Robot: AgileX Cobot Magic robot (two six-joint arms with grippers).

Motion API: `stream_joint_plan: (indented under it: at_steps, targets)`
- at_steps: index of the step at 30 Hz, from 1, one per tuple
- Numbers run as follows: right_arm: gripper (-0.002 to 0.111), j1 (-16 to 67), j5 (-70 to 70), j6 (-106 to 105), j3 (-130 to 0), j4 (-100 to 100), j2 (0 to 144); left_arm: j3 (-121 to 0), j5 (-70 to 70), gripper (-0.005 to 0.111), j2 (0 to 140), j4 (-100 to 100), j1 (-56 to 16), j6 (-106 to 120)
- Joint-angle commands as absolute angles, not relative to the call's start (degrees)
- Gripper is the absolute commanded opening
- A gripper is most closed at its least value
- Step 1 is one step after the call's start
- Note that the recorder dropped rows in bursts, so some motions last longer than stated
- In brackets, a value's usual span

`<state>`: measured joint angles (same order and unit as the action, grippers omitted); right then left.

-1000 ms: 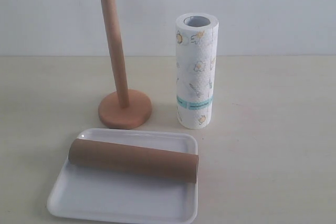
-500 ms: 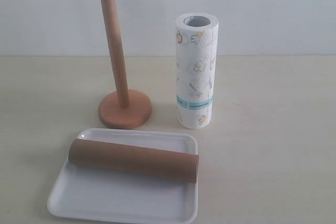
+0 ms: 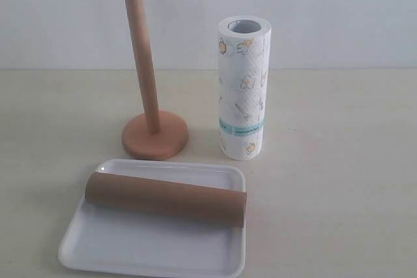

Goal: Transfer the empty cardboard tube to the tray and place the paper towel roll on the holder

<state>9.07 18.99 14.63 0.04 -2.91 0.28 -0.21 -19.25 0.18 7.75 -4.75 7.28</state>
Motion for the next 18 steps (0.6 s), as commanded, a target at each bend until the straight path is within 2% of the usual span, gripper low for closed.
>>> stream_joint_plan:
  at_steps: [1, 4, 10, 13, 18]
  targets:
    - [0.000, 9.2, 10.4, 14.4, 0.0, -4.4, 0.0, 0.0, -19.3, 0.004, 0.0, 8.0, -4.6, 7.6]
    - [0.000, 9.2, -2.8, 12.6, 0.0, -5.3, 0.0, 0.0, -19.3, 0.004, 0.0, 8.0, -4.6, 7.6]
    - [0.000, 9.2, -53.6, 15.9, 0.0, -4.5, 0.0, 0.0, -19.3, 0.004, 0.0, 8.0, -4.6, 7.6]
    - [0.000, 9.2, -57.8, 14.5, -3.0, -3.3, 0.0, 0.0, -19.3, 0.004, 0.0, 8.0, -4.6, 7.6]
    - [0.000, 9.2, -48.3, 12.1, -15.0, -2.9, 2.7, 0.0, -19.3, 0.004, 0.0, 8.0, -4.6, 7.6]
